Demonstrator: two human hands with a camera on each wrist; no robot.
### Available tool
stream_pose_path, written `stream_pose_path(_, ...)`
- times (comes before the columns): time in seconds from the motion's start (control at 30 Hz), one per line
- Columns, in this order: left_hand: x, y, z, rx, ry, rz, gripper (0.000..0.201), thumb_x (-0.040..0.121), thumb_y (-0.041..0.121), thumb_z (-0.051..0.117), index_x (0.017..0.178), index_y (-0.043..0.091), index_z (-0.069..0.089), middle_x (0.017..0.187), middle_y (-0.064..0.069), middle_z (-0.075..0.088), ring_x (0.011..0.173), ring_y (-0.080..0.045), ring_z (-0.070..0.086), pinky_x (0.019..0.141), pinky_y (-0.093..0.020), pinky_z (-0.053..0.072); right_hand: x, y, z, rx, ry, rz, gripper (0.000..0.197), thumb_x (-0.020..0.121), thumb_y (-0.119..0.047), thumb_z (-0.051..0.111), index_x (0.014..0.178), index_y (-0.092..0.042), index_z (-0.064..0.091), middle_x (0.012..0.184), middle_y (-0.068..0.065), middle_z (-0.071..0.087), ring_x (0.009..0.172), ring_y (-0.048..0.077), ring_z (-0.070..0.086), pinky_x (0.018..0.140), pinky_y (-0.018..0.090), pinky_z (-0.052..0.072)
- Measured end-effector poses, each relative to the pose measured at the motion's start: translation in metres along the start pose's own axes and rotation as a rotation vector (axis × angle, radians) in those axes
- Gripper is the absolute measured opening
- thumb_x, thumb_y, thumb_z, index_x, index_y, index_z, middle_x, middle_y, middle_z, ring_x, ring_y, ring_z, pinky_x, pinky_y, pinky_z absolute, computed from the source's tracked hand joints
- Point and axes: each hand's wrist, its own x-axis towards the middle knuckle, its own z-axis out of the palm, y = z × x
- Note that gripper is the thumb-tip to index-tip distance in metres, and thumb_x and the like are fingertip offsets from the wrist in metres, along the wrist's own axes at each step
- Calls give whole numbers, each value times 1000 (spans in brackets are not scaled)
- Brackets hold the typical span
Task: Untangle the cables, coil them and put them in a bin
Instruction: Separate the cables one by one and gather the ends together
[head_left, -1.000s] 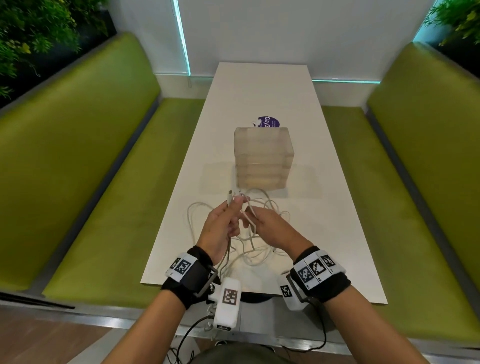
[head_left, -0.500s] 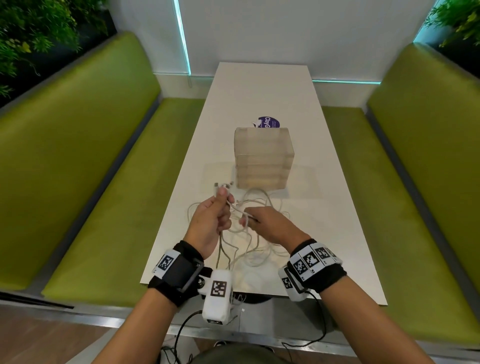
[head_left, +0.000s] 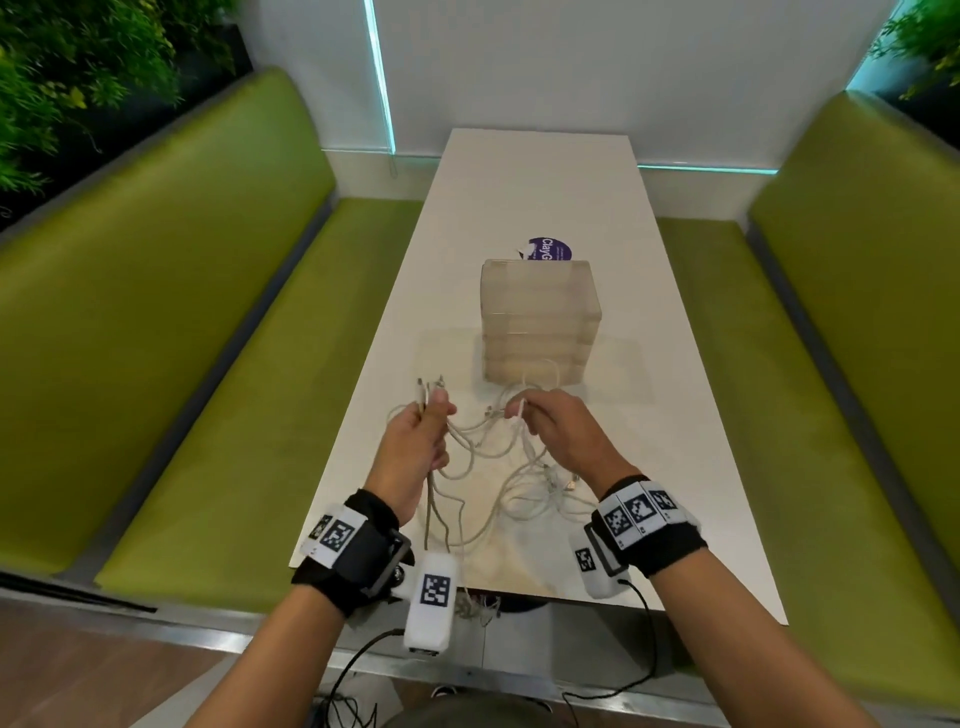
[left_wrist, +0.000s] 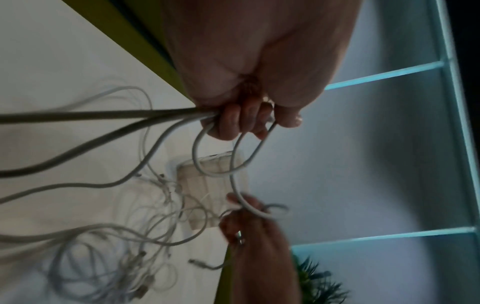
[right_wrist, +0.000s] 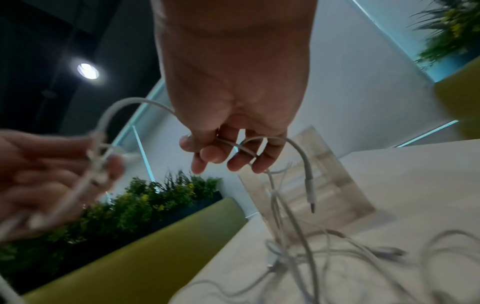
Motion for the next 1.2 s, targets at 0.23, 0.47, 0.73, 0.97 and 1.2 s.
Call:
stream_pose_path(0.23,-7,-9,26,84,-171,-81,33,88,44,58,76,13,53,56,7,30,47,-8,24,47,-23,23,0,-30,8,-477,-23,-106,22,92,-16,48,85,-12,68,84,11,70,87,32,54,75,36,32)
stream_pose_path(0.47,-3,-10,28,111,-31,-24,28,94,17,57,68,12,46,47,10,31,43,-8,26,42,-20,27,2,-25,8,-368,9,-93,18,92,-24,54,90,-15,70,85,4,71,83,23,56,71,33,36)
stream_pose_path(0.73,1,26,4,-190,51,87,29,94,8,52,68,16,40,50,7,25,43,-8,19,39,-19,22,8,42,3,-295,-68,230,25,96,-30,50,90,-15,68,106,5,61,104,26,55,79,34,40)
stream_pose_path(0.97,5,6,-1,-4,65,34,28,95,17,55,68,13,48,49,9,29,42,-7,25,43,-20,28,12,19,7,-67,-45,142,19,94,-15,53,81,-16,66,92,4,65,83,16,58,77,28,41)
stream_pose_path(1.2,5,-12,20,170,-41,49,19,95,17,57,76,12,55,53,9,45,46,-5,34,47,-21,33,10,-26,17,-316,-256,-96,21,96,-17,46,89,-9,63,89,11,67,82,28,61,74,43,50)
